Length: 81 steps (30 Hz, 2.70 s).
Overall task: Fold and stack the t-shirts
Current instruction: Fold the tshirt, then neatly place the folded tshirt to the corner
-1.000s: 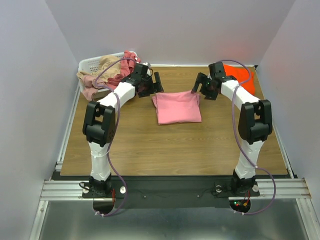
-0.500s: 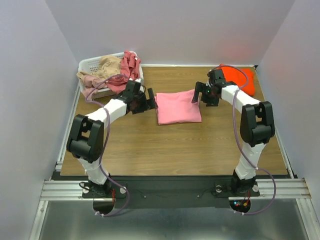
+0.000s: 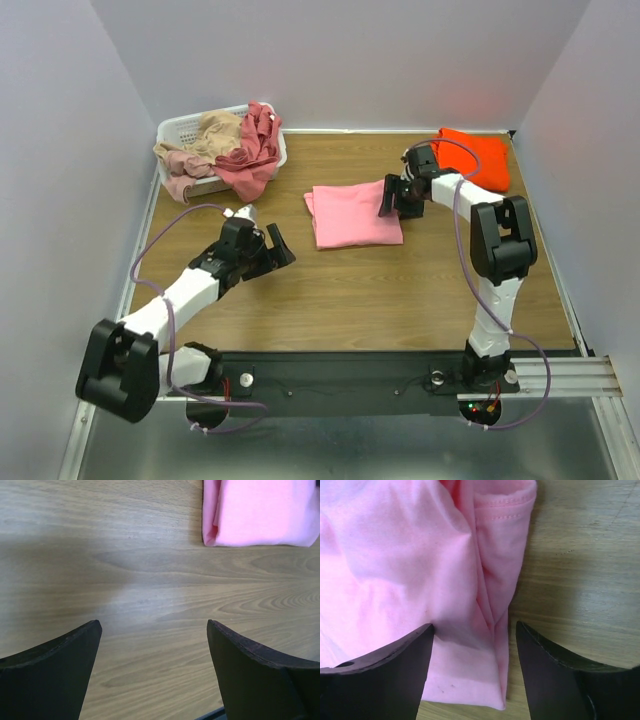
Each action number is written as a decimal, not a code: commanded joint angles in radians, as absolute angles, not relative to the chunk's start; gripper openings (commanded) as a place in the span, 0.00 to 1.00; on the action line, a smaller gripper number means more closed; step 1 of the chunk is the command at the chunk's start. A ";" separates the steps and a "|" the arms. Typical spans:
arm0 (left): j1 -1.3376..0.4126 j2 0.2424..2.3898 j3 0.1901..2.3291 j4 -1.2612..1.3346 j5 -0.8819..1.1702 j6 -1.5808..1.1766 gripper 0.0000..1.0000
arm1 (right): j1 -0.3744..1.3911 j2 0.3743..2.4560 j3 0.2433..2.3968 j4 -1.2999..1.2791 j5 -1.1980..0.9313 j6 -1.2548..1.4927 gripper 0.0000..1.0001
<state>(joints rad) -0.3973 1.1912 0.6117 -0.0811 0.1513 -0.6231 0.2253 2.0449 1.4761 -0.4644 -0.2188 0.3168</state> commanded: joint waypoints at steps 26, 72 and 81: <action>-0.400 0.862 0.549 -0.250 -0.044 -0.758 0.98 | 0.336 1.996 1.612 -0.445 0.443 0.016 0.00; -0.399 1.068 0.661 -0.268 -0.127 -0.741 0.98 | 0.106 2.224 2.327 -0.446 0.603 -0.060 0.00; -0.399 1.094 0.658 -0.250 -0.120 -0.738 0.98 | 0.089 2.221 2.341 -0.446 0.630 -0.032 0.00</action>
<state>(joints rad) -0.3973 1.0855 0.6220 -0.2760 -0.1131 -0.7486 0.1036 2.2539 2.2845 -0.4950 0.5846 -0.0582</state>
